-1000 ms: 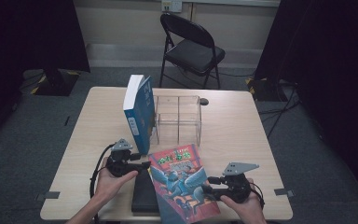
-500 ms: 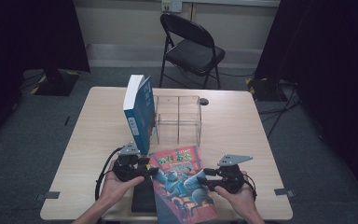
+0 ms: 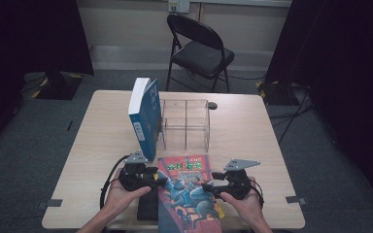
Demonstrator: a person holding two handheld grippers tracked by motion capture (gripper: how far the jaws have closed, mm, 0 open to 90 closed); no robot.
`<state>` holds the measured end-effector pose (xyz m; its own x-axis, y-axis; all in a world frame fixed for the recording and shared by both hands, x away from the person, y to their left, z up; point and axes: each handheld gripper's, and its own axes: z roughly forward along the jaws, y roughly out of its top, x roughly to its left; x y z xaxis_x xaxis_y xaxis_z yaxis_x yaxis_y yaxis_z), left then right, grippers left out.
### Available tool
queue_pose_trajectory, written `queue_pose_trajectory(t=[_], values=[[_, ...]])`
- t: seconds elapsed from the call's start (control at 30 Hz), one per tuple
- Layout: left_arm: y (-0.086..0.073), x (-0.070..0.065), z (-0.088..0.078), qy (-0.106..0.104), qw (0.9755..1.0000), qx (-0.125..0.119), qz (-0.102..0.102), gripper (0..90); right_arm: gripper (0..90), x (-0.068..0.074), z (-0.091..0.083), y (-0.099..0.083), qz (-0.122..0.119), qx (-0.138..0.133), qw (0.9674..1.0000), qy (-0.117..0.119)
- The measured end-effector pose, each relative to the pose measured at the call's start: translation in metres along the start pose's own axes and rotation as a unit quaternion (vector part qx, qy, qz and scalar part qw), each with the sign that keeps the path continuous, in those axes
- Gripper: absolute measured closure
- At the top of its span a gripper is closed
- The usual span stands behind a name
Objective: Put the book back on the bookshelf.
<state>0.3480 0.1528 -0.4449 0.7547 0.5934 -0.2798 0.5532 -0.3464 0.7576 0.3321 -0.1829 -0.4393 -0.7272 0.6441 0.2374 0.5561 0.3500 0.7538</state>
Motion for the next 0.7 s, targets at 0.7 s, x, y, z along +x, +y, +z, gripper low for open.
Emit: queue_pose_trajectory(t=[0.7], values=[[0.0028,0.0033,0.0047,-0.002,0.9999,-0.005,-0.011,38.8,33.4,-0.0005,-0.0021,-0.0038,0.013,0.001,0.9999,0.006]])
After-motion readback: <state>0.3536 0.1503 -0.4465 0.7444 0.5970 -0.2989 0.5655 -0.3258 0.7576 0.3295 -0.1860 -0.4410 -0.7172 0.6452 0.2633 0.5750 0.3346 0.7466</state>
